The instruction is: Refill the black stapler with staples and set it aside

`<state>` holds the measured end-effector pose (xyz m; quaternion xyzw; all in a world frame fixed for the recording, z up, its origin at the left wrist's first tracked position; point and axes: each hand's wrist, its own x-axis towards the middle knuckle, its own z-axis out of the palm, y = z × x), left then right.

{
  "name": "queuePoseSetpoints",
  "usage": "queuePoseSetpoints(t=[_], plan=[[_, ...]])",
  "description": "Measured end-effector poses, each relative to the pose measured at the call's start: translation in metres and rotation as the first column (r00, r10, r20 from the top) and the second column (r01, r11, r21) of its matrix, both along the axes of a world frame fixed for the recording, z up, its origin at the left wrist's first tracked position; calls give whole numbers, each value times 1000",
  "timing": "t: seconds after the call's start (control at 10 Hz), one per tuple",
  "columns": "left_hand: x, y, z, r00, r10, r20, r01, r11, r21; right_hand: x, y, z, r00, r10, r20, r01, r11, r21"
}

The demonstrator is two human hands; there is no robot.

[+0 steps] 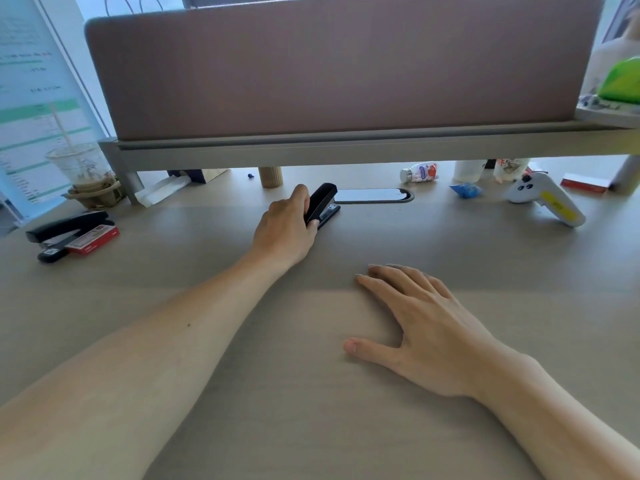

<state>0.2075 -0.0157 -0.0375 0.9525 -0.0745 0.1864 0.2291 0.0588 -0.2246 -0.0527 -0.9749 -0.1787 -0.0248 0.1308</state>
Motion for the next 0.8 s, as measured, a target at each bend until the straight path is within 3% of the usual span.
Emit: queuePoseSetpoints(t=[0.5, 0.6, 0.7, 0.8], plan=[[1, -3, 2, 1000, 29, 3, -30, 998, 47, -1, 0, 1, 1000, 7, 4, -7, 1000, 2], [-9, 3, 11, 997, 52, 63, -56, 996, 64, -2, 1, 3, 1000, 8, -11, -8, 1000, 0], [-30, 18, 24, 993, -44, 109, 45, 999, -4, -6, 1, 5, 1000, 5, -28, -5, 1000, 21], [-68, 29, 23, 974, -215, 66, 213, 977, 25, -15, 2, 10, 1000, 6, -14, -6, 1000, -12]])
